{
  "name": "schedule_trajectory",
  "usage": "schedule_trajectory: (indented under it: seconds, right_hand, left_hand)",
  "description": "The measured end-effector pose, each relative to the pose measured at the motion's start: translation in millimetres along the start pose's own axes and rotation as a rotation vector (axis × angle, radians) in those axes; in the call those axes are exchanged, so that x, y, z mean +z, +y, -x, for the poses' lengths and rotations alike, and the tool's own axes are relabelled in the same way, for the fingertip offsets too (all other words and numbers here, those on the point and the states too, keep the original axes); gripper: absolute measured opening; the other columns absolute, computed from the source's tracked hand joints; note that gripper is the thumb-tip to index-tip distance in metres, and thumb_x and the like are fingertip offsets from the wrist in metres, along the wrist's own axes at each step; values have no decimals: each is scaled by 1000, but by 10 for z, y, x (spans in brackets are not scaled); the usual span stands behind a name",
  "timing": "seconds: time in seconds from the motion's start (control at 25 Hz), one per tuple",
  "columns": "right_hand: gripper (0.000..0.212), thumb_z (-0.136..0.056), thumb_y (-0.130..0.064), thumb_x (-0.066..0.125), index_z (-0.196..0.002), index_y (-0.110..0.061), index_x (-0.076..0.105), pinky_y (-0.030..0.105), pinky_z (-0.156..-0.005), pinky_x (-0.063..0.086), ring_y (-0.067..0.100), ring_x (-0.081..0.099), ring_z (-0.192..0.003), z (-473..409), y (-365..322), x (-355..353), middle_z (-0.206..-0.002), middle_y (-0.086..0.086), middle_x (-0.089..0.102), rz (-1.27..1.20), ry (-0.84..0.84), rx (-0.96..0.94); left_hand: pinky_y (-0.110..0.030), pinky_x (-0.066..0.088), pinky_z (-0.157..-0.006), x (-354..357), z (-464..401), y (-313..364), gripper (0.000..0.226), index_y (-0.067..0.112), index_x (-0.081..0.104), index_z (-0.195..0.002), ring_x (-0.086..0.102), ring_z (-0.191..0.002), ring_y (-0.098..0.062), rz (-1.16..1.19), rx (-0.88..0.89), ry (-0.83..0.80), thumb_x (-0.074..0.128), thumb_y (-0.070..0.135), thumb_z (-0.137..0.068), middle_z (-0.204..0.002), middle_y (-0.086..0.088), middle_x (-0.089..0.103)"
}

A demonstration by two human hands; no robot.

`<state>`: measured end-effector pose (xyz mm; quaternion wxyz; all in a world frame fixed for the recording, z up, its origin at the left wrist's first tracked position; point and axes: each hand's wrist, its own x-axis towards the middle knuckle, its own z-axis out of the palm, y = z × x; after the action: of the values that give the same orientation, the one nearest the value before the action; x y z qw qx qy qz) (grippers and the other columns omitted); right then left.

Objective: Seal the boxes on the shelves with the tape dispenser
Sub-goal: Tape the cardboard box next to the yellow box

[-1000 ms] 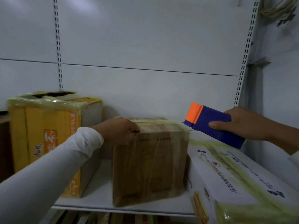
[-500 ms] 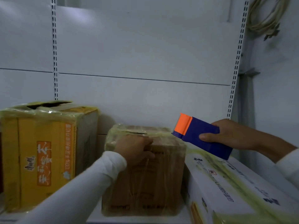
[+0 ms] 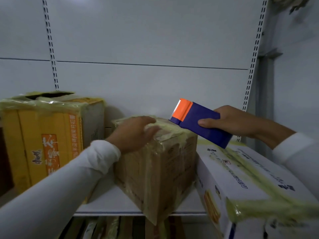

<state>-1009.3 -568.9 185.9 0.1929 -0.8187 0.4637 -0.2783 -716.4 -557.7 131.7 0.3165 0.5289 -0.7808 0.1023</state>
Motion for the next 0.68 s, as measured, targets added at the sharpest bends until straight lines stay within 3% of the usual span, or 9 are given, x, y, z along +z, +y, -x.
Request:
schedule_trajectory:
  seconds: [0.08, 0.12, 0.24, 0.32, 0.4, 0.44, 0.68]
  right_hand:
    - [55, -81, -51, 67, -89, 3, 68, 30, -60, 44, 20, 62, -63, -40, -37, 13, -86, 22, 72, -8, 17, -5]
    - [54, -83, -49, 67, -90, 5, 67, 31, -62, 44, 21, 62, -64, -46, -43, 18, -87, 23, 72, -9, 24, -7]
    - [53, -82, -50, 68, -89, 3, 67, 31, -62, 43, 21, 61, -64, -19, -21, 38, -83, 22, 71, -15, 9, -15]
    - [57, -74, -58, 67, -83, -2, 67, 26, -58, 44, 18, 61, -61, 34, -2, 43, -74, 14, 70, -32, -22, -13]
    - [54, -70, -62, 71, -78, -9, 66, 18, -50, 43, 11, 60, -55, 78, -2, 37, -66, 4, 68, -56, -53, -23]
    - [53, -70, -64, 73, -75, -12, 66, 16, -48, 43, 9, 61, -53, 88, -12, 30, -65, 2, 68, -69, -63, -34]
    - [71, -59, -70, 71, -80, -3, 65, 16, -47, 43, 12, 61, -53, 82, -82, 107, -66, 6, 69, -7, -125, -93]
  left_hand:
    - [-33, 46, -77, 184, 77, 284, 63, 29, 61, -93, 60, -90, -17, -90, 3, -25, 35, 82, -75, -94, 10, 65]
    - [-32, 45, -75, 263, 120, 356, 62, 28, 60, -92, 59, -89, -18, -178, 26, -20, 36, 83, -74, -93, 9, 64]
    - [-32, 45, -93, 273, 151, 206, 55, 20, 63, -117, 57, -112, -21, -121, 108, 2, 58, 61, -81, -119, 1, 65]
    - [-19, 35, -105, 140, 176, -19, 57, 18, 60, -127, 51, -124, -14, 50, 148, -90, 67, 51, -80, -131, 2, 59]
    - [-2, 23, -101, 2, 220, -215, 59, 21, 56, -131, 42, -127, -2, 160, 148, -175, 67, 47, -79, -136, 8, 53]
    - [0, 21, -101, -49, 227, -294, 60, 22, 54, -133, 40, -127, 0, 176, 125, -207, 65, 46, -80, -138, 9, 50]
    - [-27, 27, -113, -156, 226, -501, 53, 21, 47, -138, 39, -133, -14, 125, 53, -252, 63, 30, -88, -145, 3, 41]
